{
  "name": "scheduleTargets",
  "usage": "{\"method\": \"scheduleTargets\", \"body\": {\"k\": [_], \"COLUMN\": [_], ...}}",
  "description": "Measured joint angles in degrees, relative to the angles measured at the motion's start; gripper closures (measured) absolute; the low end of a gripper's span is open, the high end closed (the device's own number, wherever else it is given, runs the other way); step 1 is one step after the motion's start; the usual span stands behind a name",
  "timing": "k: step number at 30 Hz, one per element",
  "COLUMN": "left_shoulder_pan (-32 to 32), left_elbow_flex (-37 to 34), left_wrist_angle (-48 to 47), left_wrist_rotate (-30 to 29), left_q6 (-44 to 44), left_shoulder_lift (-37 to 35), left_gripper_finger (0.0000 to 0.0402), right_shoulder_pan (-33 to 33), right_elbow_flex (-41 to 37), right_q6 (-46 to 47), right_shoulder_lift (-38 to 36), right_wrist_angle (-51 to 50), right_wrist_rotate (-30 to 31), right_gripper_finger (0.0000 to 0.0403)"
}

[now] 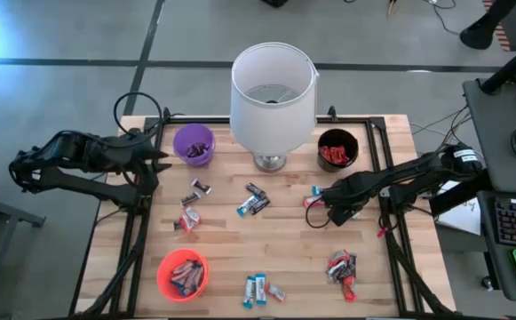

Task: Organize candy in baskets
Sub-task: Put the brown chocolate bar into the purple bucket

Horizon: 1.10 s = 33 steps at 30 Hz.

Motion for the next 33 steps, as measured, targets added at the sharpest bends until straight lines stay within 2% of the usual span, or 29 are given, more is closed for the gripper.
{"method": "scheduleTargets", "body": {"k": [6,8,14,24,33], "left_shoulder_pan": [0.00,0.01,0.01,0.01,0.02], "left_elbow_flex": [0.00,0.00,0.00,0.00,0.00], "left_wrist_angle": [0.00,0.00,-0.02,-0.02,-0.02], "left_wrist_rotate": [0.00,-0.02,-0.02,-0.02,-0.02], "left_q6": [0.00,0.00,0.00,0.00,0.02], "left_shoulder_lift": [0.00,0.00,0.00,0.02,0.02], "left_gripper_finger": [0.0262,0.0262,0.0262,0.0262,0.0262], "right_shoulder_pan": [0.00,0.00,0.00,0.00,-0.16], "right_elbow_flex": [0.00,-0.04,0.36,5.61,4.23], "right_q6": [0.96,1.55,2.33,2.49,0.93], "right_shoulder_lift": [0.00,0.00,-0.03,-1.11,-1.16], "right_wrist_angle": [0.28,0.23,-0.15,-2.66,-2.20], "right_wrist_rotate": [0.00,0.02,0.00,0.46,1.72], "right_gripper_finger": [0.0371,0.0387,0.0394,0.0394,0.0394]}}
